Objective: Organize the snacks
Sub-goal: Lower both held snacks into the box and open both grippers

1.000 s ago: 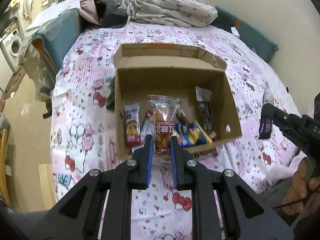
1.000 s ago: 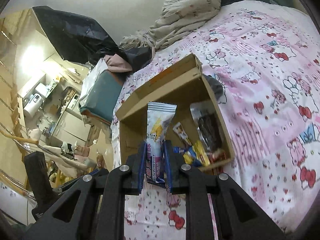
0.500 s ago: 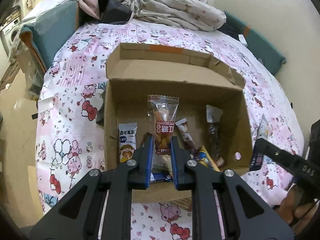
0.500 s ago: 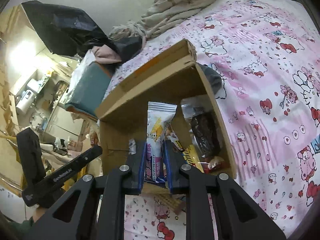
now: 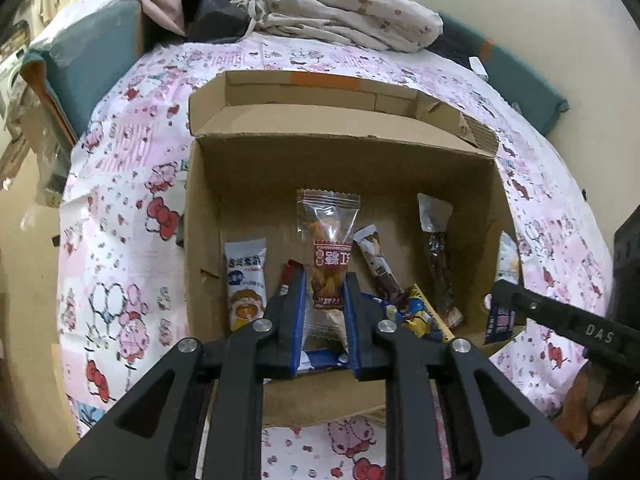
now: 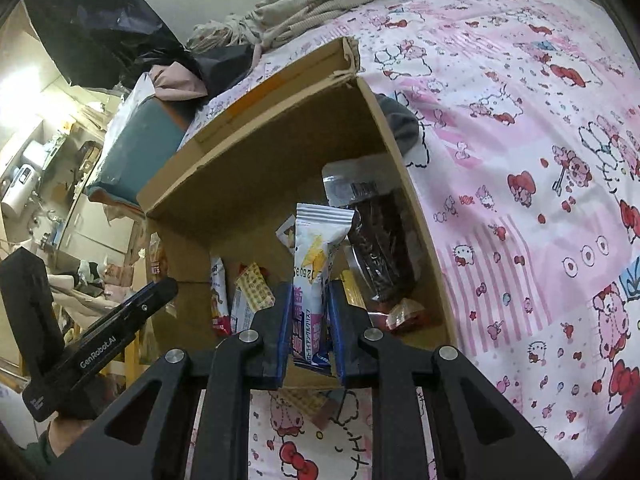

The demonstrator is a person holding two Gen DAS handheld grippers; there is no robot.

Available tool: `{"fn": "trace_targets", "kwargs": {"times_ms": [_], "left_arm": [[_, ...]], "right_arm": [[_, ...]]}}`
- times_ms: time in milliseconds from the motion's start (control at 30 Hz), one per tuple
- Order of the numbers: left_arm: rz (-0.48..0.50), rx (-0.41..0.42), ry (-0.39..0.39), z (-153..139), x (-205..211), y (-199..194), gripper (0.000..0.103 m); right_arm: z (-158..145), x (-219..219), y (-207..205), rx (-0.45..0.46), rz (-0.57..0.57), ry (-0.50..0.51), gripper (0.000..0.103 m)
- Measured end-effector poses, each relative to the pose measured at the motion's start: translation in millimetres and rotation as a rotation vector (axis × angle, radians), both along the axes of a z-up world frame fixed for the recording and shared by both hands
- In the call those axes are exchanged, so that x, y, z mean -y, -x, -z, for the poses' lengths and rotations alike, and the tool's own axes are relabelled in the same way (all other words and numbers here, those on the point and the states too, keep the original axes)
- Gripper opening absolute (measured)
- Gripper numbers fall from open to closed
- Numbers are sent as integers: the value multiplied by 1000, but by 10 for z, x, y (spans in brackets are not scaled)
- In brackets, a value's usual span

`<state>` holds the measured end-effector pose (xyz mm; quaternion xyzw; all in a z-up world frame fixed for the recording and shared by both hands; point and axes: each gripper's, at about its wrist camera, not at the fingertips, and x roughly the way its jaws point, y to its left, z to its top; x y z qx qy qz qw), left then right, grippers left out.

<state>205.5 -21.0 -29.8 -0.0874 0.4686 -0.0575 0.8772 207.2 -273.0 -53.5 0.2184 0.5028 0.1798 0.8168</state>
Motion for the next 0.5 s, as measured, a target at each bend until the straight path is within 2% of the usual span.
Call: {"fn": "trace_targets", "kwargs": {"times_ms": [67,400,433,500], "left_arm": [[-5,-13,19,19,-7,-11,17],[-10,-2,-1,14,21,0,20],[-8,-2,6,9,22,2,21],[-1,3,18,-17,23,10,33]], "right_arm": [[7,-13,3,-4,-9,-4,20],[-24,21,3,9,-6,-30,22],[-41,14,7,13,-8,-33,22],[-72,11,10,25,-15,-44,22]]}}
